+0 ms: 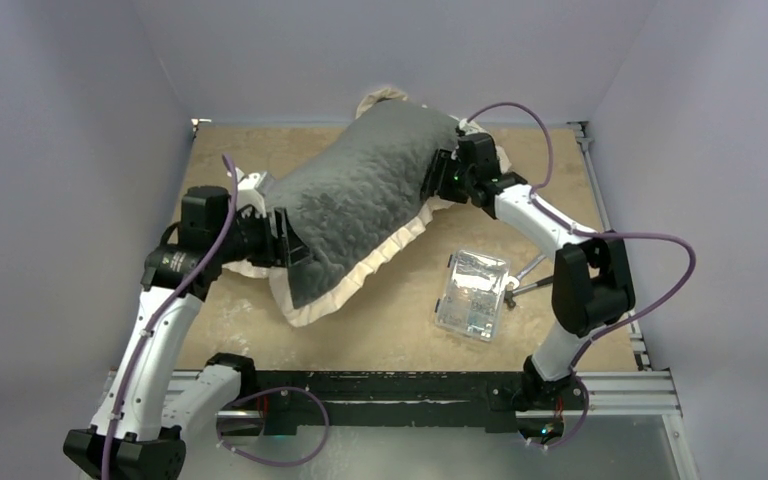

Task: Remove the pillowcase from the pillow

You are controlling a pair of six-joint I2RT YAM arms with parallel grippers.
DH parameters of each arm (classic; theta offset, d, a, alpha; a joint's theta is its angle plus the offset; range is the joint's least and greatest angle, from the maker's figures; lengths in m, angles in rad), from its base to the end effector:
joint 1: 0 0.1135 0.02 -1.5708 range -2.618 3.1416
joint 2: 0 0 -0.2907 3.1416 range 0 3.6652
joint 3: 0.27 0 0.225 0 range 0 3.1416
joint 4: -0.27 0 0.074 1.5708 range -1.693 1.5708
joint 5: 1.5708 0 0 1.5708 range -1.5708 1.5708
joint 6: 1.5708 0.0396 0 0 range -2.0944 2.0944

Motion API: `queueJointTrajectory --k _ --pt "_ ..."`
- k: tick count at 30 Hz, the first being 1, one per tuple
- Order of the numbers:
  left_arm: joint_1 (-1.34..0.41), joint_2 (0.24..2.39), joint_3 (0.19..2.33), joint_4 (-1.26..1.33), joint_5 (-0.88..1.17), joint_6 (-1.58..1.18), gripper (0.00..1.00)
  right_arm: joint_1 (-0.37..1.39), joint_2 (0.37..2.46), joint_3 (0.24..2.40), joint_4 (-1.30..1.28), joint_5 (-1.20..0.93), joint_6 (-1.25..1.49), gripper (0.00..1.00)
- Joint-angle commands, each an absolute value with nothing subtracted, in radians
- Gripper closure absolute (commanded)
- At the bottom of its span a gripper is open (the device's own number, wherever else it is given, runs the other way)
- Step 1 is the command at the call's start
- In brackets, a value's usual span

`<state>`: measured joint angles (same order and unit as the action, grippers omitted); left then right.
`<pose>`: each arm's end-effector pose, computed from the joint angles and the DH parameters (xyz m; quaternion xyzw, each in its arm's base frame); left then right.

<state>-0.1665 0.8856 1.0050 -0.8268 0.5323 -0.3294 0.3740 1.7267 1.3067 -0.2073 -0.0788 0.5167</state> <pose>0.1213 -0.0408 0.3537 0.0384 0.8823 -0.3307 0.3327 0.3521 0.1415 0.3004 0.0456 0.8891 0.2273 0.3947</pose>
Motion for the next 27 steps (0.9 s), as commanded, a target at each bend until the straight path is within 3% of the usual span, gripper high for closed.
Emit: queueJointTrajectory --k 1,8,18,27 --pt "-0.169 0.932 1.235 -0.814 0.37 -0.319 0.37 0.289 1.601 1.242 -0.225 -0.131 0.565 0.35" --pt "-0.169 1.069 1.407 -0.756 0.256 -0.346 0.24 0.194 1.469 1.123 -0.228 -0.198 0.596 0.02" --pt "-0.169 1.364 1.457 -0.597 0.18 -0.35 0.23 0.194 1.367 0.857 -0.01 -0.346 0.791 0.01" --pt "-0.169 1.601 1.452 -0.562 0.178 -0.314 0.25 0.199 1.458 0.74 0.26 -0.463 0.915 0.01"
